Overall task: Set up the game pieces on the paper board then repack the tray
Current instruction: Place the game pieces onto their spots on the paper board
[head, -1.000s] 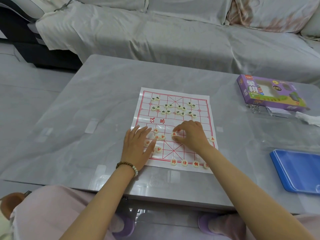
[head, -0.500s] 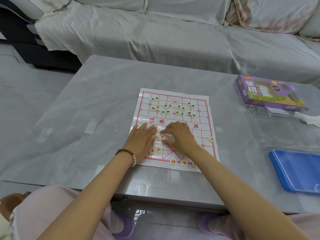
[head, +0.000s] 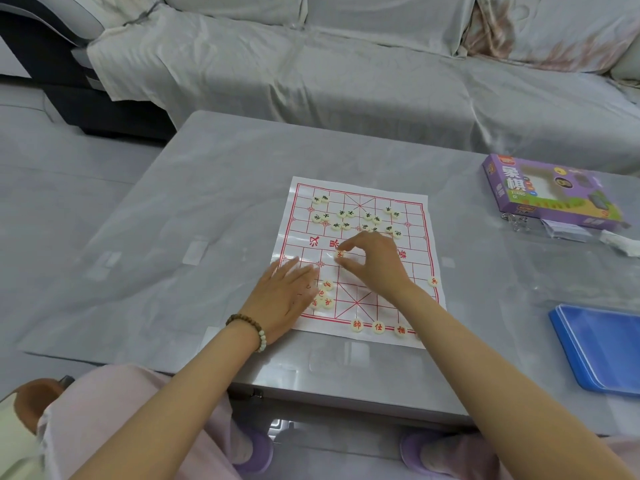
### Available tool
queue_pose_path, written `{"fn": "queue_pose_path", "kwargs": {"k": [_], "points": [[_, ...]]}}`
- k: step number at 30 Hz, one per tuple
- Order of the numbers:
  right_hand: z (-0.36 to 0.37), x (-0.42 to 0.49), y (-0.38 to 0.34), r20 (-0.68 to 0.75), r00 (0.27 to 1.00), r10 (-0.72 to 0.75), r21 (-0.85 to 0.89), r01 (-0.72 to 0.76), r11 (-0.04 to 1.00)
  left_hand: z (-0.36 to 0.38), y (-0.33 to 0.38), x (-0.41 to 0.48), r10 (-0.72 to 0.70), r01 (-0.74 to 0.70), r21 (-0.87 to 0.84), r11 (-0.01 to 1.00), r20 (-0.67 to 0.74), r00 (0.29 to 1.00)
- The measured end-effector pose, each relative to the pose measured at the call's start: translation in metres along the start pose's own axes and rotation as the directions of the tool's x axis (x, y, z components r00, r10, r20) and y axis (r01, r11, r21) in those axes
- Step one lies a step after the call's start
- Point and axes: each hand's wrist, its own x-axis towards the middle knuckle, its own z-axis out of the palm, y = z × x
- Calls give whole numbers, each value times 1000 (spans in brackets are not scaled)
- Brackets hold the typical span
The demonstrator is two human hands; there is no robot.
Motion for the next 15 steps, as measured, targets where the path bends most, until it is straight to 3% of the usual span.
{"fn": "queue_pose_path", "kwargs": {"k": [6, 15], "points": [[21, 14, -17, 62, 998, 16, -158, -6, 987, -7, -47, 8, -214, 205, -127, 970, -56, 975], [11, 20, -7, 240, 965, -107, -92, 133, 987, 6, -60, 13, -190, 191, -5, 982, -116, 975]]}}
